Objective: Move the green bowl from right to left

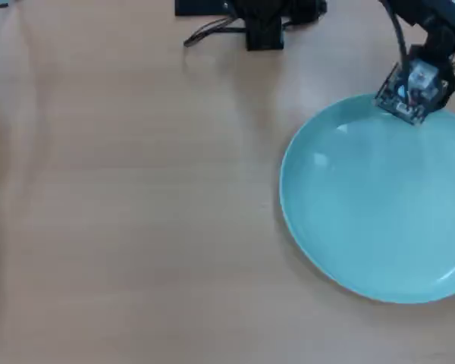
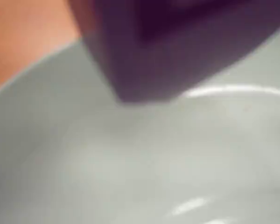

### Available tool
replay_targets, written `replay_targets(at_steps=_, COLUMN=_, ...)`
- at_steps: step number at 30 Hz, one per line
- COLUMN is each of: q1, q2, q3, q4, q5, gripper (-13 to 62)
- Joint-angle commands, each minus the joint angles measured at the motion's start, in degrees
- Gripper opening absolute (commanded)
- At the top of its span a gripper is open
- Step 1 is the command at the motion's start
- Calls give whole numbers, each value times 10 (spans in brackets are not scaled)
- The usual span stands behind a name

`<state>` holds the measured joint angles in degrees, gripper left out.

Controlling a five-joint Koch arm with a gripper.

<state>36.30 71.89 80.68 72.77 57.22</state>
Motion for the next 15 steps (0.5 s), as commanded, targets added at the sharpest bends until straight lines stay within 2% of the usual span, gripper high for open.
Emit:
replay_targets(at_steps=1, q1=-24, q2=11, q3=-69, q4=11, q5=1, gripper=-62)
replay_targets(at_steps=15, q1=-83, q2=-11, q3=-123, q4=11, q5=0, gripper=-62)
